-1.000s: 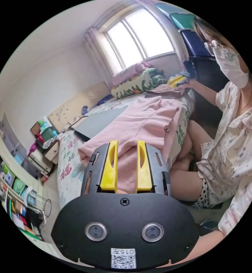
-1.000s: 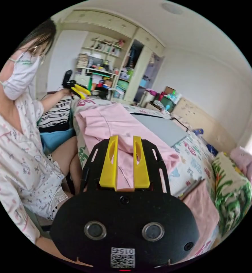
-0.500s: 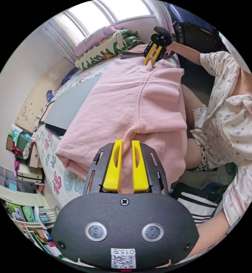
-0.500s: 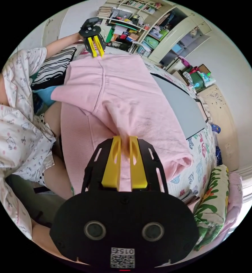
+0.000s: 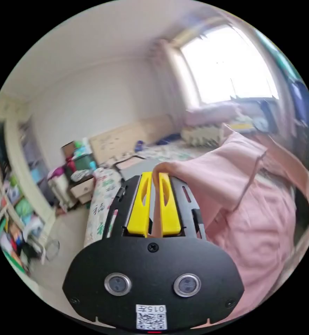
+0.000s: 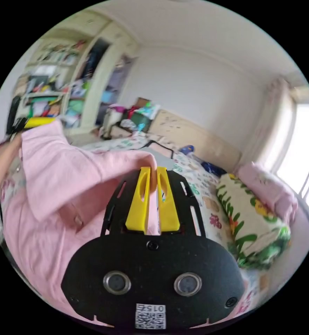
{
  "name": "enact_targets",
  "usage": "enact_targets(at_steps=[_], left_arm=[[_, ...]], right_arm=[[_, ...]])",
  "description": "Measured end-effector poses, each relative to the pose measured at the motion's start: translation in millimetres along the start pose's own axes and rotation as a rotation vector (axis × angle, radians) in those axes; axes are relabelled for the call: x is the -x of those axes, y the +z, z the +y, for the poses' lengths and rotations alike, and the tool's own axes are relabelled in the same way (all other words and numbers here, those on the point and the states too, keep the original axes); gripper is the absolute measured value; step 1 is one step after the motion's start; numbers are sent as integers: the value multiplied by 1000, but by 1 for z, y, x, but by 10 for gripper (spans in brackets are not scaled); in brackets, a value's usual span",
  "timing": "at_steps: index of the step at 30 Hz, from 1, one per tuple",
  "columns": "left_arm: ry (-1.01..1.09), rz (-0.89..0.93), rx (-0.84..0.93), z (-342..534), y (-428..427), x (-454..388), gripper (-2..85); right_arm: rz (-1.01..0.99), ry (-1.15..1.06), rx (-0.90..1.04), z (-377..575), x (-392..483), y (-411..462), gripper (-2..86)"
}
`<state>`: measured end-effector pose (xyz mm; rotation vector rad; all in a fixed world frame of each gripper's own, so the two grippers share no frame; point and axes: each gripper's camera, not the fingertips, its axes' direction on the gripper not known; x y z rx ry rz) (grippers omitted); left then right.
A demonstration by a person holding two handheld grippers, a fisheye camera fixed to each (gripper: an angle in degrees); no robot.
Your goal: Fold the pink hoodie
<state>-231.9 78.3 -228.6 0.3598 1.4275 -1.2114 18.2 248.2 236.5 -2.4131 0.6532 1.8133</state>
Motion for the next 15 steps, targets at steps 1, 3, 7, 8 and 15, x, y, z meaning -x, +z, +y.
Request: enact_targets(at_steps=[1,3,7,8,15], left_arm=[[-91,-55,-21,8,10,5,64],[-128,-18,-71,32,9,2,76],[-22,257,12,109,-10,-27,81],[9,329,49,131,-20,-37,81],[170,575,94,212,-112,-89,82]], right_arm=[[-16,112,18,-14,-15,14,60],[-214,150,41,-11,-23,16,71],[-673,-27,178,72,-2,-15,89],[-758,-64,237,102,4,-27,95],[-1089,-11,396,213,-3,-114,112]])
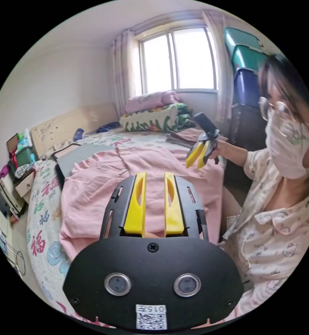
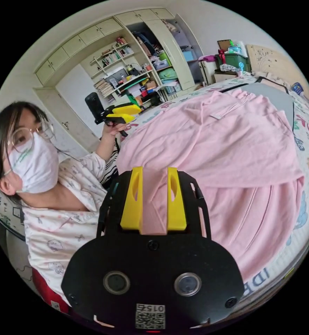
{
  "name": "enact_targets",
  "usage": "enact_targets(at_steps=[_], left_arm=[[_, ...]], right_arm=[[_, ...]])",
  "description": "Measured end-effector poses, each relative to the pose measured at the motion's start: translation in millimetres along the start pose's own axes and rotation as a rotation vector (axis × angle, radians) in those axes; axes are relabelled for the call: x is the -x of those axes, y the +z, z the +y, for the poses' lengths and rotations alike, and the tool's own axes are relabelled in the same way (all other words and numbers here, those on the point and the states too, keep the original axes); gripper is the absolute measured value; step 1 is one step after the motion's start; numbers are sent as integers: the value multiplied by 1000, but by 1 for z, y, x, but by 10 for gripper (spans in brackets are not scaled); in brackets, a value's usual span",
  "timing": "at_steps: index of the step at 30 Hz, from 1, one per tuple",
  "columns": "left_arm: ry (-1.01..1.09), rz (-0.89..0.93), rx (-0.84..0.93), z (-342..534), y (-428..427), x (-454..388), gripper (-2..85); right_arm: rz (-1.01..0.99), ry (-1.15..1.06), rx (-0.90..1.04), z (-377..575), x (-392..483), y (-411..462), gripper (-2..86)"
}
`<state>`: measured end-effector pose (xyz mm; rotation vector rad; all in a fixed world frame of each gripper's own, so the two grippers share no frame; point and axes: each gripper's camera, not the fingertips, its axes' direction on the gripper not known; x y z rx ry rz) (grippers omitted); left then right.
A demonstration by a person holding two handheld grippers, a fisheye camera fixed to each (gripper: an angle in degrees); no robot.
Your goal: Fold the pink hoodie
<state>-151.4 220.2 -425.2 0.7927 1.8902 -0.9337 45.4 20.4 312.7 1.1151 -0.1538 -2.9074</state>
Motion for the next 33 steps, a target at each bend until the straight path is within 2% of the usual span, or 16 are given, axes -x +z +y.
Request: enact_targets(at_steps=[4,8,11,15,17,20,23,26,30,33], left_arm=[[60,0,-33,31,-10,-64,86],[27,-32,-112,73,-7,-109,98],[-60,-37,-195,105,0,-123,102],[-147,-71,-199,128,21,-132,112],[-170,-98,-197,132,35,-138,119],[-232,-155,-237,134,43,-142,142],[-319,-314,-303,134,44,-145,173],[-368,-390,-368,133,40,-144,179],[-459,-461,-459,142,19,-120,150],[-519,-395,-483,153,0,-91,59]], right_arm=[[160,17,-21,35,35,-13,130],[84,45,6,43,41,-20,121],[140,60,-17,53,43,-35,120],[141,88,-14,62,40,-48,108],[144,98,-15,62,44,-49,57],[99,48,-82,53,68,-58,14],[-5,-39,-178,27,104,-65,9],[-76,-119,-210,-12,142,-50,9],[-99,-202,-188,-40,181,-25,18],[-42,-290,-165,-38,203,-13,46]])
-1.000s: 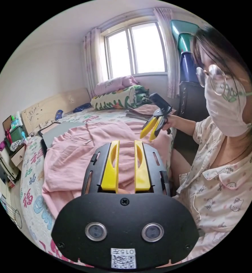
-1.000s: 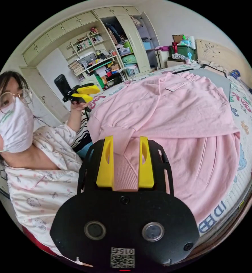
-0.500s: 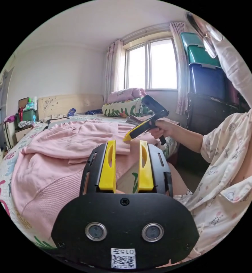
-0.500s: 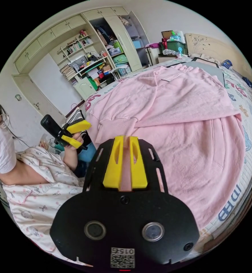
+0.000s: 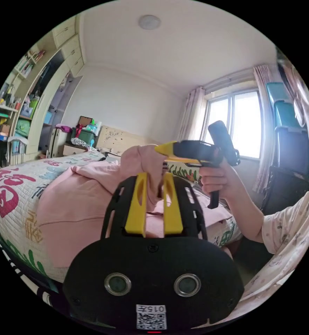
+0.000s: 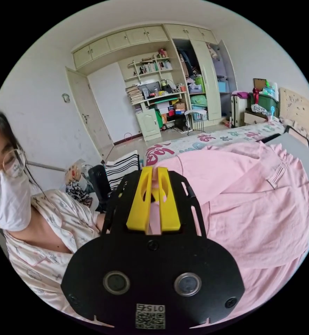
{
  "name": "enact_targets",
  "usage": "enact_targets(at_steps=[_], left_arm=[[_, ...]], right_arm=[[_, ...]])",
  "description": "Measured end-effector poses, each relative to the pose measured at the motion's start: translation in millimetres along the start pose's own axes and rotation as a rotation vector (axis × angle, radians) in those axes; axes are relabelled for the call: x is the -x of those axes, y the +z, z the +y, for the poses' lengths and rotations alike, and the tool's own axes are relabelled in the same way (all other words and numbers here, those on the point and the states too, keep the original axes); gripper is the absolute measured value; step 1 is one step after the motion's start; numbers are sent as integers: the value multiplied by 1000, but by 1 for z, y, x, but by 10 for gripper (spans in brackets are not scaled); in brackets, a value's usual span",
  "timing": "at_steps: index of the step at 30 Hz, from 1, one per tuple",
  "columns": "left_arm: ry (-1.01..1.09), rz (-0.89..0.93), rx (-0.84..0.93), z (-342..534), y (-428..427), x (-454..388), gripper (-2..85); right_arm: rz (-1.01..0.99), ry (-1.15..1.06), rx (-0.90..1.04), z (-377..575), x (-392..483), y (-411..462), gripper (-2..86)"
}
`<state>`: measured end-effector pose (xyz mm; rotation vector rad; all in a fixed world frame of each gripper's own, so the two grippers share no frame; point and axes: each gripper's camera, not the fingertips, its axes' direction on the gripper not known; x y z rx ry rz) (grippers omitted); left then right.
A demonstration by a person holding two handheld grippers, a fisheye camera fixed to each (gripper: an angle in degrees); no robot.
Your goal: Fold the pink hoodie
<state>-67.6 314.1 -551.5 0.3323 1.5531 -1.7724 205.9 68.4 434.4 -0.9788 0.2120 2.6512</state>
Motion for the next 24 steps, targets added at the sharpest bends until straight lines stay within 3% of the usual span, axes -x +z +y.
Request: enact_targets(at_steps=[3,8,14,24], left_arm=[[-23,-25,19,-8,-5,23,31],[-23,-52,50,-33,-3,44,29],[87,-26,104,-57,16,27,32],[217,-6,218,-104,45,-9,36]], right_arm=[[-4,-123,25,22,16,4,67],[244,-212,297,61,23,50,123],[296,-344,470,52,36,87,103],[238,-244,356,-31,-10,75,35]])
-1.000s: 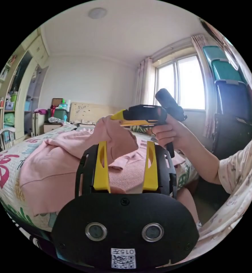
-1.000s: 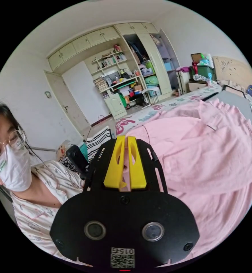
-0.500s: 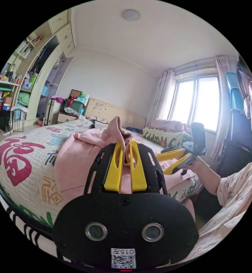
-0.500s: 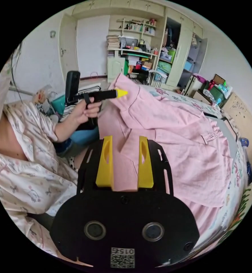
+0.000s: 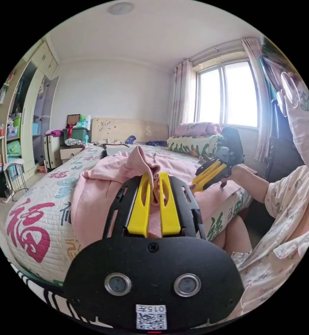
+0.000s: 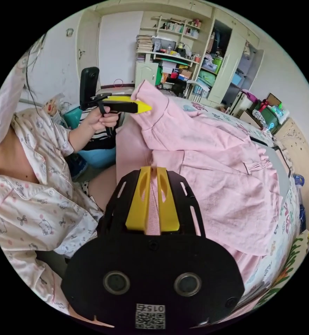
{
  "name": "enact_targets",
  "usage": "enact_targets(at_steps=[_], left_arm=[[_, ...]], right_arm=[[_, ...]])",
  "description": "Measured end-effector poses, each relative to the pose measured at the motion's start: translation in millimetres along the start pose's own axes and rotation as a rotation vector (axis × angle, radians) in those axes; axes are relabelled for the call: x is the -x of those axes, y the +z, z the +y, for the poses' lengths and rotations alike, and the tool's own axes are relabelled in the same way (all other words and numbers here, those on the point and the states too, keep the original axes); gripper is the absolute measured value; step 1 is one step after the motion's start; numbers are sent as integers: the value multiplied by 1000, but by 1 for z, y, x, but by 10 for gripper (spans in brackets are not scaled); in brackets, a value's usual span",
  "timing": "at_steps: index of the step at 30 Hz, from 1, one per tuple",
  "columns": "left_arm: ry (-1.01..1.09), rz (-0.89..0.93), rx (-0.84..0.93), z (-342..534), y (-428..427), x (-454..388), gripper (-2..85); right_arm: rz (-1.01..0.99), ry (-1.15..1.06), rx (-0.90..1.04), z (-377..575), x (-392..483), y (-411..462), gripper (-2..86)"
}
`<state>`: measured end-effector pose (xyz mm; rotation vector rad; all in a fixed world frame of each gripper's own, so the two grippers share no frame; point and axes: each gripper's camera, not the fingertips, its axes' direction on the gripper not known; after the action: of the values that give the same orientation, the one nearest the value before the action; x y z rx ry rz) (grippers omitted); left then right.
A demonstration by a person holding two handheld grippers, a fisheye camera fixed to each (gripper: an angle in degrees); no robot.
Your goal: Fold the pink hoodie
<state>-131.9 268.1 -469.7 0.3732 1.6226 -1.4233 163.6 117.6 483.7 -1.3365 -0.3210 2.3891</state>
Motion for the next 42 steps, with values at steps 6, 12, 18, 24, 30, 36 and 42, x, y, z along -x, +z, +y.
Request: enact_targets(at_steps=[6,12,18,24,30,36,42], left_arm=[[9,-279,26,-115,-23,114,40],[-442,-901,73,-179,-81,324,155],[-409,-447,39,-98,-95,251,143],[-395,-55,147,-50,-81,162,142],[-333,-85,257,-39,-84,118,139],[-293,-68,345,-56,-88,115,60],[-219,-143,310,-78,-115,104,22]], right_arm=[[451,481,-293,45,-184,-195,20],[1149,1269,-502,194,-281,-403,73],[648,943,-258,178,-216,-306,93],[250,848,-207,153,-145,-240,138],[217,878,-168,154,-102,-247,131],[184,935,-217,163,-89,-279,93],[136,914,-214,159,-82,-295,-2]])
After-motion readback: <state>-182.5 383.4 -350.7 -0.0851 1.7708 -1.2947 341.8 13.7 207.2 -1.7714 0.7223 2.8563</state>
